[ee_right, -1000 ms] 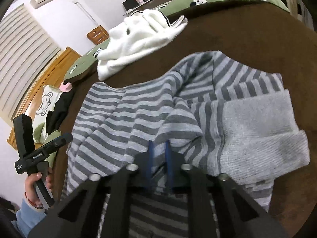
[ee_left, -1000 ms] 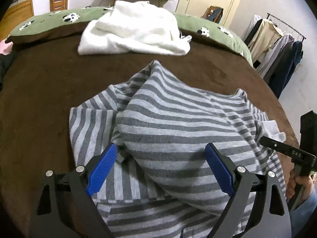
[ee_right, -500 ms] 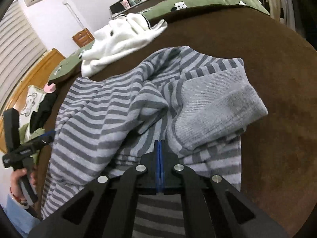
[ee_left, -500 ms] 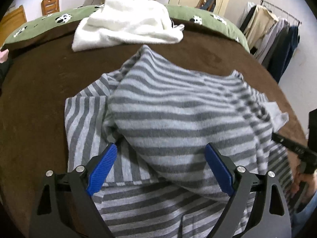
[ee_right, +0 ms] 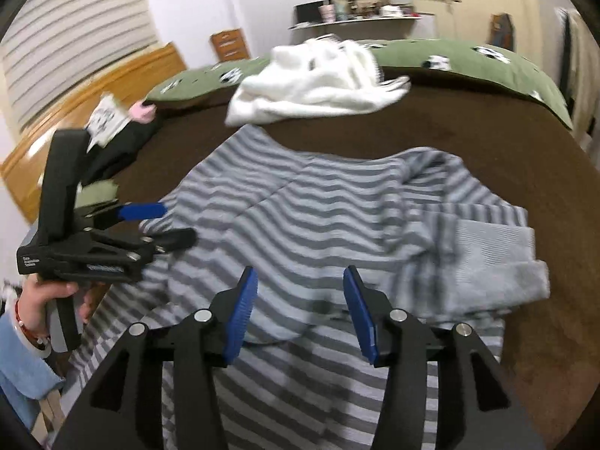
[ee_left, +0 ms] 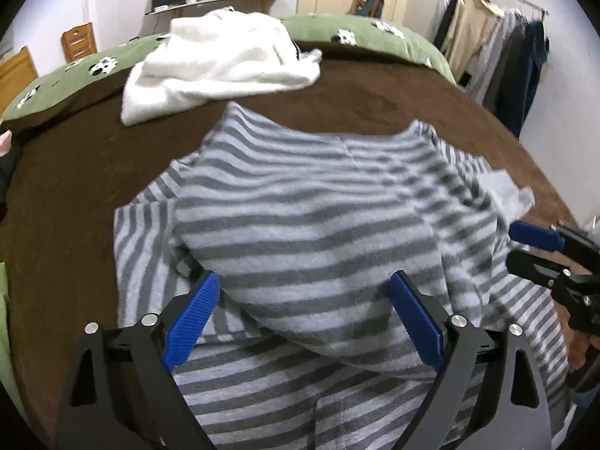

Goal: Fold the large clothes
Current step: 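Move both open tools to the grey ribbed hem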

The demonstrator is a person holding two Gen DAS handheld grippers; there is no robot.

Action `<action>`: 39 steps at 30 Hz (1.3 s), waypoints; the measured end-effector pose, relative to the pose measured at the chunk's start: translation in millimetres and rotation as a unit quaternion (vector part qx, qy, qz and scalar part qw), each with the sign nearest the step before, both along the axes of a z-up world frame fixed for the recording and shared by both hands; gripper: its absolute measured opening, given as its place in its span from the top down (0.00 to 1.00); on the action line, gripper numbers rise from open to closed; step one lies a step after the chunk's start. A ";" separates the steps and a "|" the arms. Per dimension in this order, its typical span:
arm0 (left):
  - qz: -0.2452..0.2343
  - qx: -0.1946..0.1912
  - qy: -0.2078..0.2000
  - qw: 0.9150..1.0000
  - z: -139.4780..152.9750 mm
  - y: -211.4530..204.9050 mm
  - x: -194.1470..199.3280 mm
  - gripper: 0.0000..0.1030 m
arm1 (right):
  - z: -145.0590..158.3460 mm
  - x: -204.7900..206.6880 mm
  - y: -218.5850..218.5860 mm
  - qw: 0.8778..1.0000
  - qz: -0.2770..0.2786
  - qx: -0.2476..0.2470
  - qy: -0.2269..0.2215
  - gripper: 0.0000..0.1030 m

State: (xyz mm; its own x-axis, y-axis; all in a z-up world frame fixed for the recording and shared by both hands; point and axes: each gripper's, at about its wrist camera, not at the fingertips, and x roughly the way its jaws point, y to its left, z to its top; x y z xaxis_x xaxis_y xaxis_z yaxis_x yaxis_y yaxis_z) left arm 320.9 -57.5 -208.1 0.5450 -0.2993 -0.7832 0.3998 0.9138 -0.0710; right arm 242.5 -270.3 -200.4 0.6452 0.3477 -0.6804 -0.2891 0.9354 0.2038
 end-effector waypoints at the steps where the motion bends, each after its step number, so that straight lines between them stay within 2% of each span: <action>1: -0.002 0.001 0.007 1.000 -4.8 -0.9 -0.9 0.13 | -4.7 2.3 9.1 1.000 0.008 -0.012 0.005 0.52; 8: 0.003 0.005 0.038 0.999 -39.1 11.2 -10.0 0.10 | -49.9 -2.3 35.5 0.996 0.025 -0.078 0.031 0.50; 10: 0.007 0.002 0.043 0.999 -46.1 15.2 -12.0 0.09 | -54.6 -3.9 34.7 0.996 0.023 -0.078 0.028 0.50; 14: 0.019 -0.029 0.052 0.998 -54.3 25.3 -14.5 0.08 | -55.5 -3.7 32.8 0.997 0.021 -0.072 0.028 0.50; 17: 0.020 -0.025 0.044 0.999 -53.4 23.9 -17.1 0.08 | -54.2 -3.1 31.8 0.997 0.019 -0.069 0.027 0.50; 20: 0.022 -0.038 0.039 0.998 -45.4 27.9 -22.5 0.09 | -46.1 -9.7 27.6 0.998 0.014 -0.054 0.023 0.42; 21: 0.023 -0.037 0.035 0.998 -41.4 29.7 -25.4 0.09 | -40.5 -14.9 24.6 0.999 0.011 -0.047 0.022 0.34; 25: 0.033 -0.028 0.015 0.999 -18.7 47.9 -48.2 0.09 | -17.2 -41.9 14.7 0.999 0.003 -0.047 0.012 0.29; 27: 0.042 -0.024 0.015 0.999 -11.1 61.1 -61.9 0.06 | -7.1 -59.9 5.4 0.999 -0.009 -0.045 0.011 0.23; 29: 0.059 -0.019 0.020 0.998 -6.3 79.2 -82.1 0.06 | 1.3 -82.8 -7.9 0.999 -0.021 -0.036 0.012 0.22; 33: 0.082 0.001 0.030 0.996 -8.2 104.6 -112.4 0.06 | 5.0 -122.3 -27.0 0.998 -0.047 -0.033 0.033 0.17; 35: 0.093 0.004 0.037 0.995 -10.9 116.9 -129.9 0.06 | 3.3 -140.0 -34.2 0.998 -0.052 -0.011 0.041 0.14; 39: 0.109 0.002 0.056 0.992 -18.0 135.3 -159.2 0.06 | -5.1 -180.3 -51.5 0.994 -0.078 0.025 0.066 0.13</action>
State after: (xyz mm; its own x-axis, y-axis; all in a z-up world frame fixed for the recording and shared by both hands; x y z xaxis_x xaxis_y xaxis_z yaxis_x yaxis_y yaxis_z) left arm 161.7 77.8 -226.1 0.5053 -0.1815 -0.8436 0.1832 0.9779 -0.1007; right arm 62.2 -321.8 -205.5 0.5994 0.2861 -0.7476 -0.1089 0.9544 0.2779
